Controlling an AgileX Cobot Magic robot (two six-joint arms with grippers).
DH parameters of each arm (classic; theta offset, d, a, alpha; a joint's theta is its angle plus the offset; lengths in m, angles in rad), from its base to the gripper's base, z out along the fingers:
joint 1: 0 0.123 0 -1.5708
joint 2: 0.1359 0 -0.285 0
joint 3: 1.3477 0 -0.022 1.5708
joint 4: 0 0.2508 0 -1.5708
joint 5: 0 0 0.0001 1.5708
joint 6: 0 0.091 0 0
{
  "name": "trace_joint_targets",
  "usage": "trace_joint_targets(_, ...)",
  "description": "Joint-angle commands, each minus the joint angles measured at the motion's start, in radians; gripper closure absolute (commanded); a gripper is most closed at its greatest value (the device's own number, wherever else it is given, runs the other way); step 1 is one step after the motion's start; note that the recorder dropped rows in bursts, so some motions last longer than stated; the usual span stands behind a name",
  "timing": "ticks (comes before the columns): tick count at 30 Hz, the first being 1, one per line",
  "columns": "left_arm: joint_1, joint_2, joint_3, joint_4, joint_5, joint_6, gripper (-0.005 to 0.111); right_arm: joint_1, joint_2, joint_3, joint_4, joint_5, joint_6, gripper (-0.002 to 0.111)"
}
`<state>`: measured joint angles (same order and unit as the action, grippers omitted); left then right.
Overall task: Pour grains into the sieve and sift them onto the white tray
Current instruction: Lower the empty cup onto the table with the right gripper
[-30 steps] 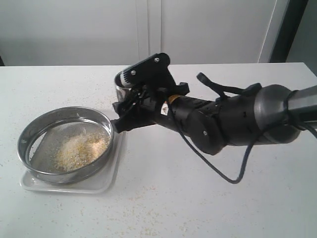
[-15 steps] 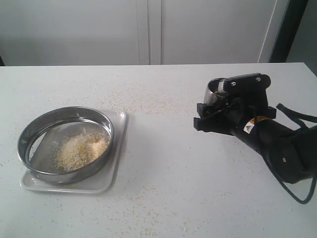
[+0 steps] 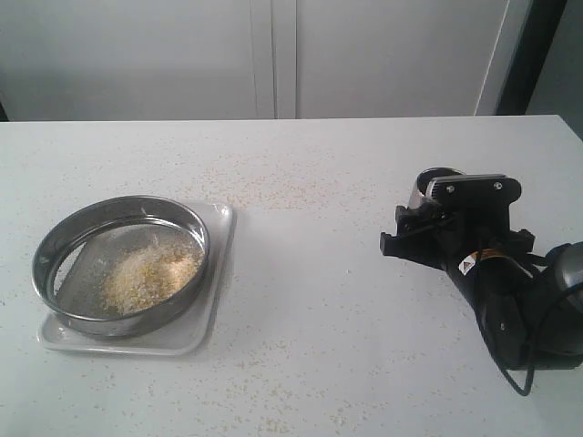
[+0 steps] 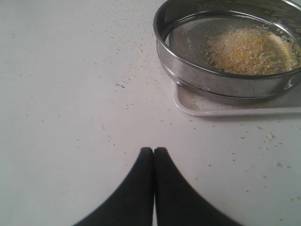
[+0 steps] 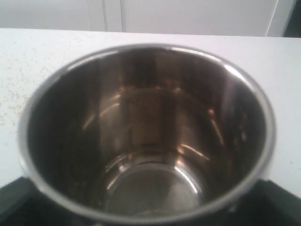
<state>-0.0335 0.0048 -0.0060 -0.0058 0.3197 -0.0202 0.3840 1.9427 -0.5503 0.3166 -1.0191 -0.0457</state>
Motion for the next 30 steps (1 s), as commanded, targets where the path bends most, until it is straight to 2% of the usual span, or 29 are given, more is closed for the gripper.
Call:
trace_joint_targets(1, 0.001, -0.005, 0.006, -0.009, 0.013, -0.002, 0.107, -0.006, 0.022, -0.007, 0.005, -0.032, -0.062, 0.108)
trace_joint_targets(17, 0.001, -0.005, 0.006, -0.009, 0.013, -0.002, 0.107, -0.006, 0.194, -0.058, 0.001, -0.183, -0.077, 0.108)
trace_joint_targets(30, 0.001, -0.005, 0.006, -0.009, 0.013, -0.002, 0.107, -0.006, 0.235, -0.058, 0.001, -0.202, -0.082, 0.108)
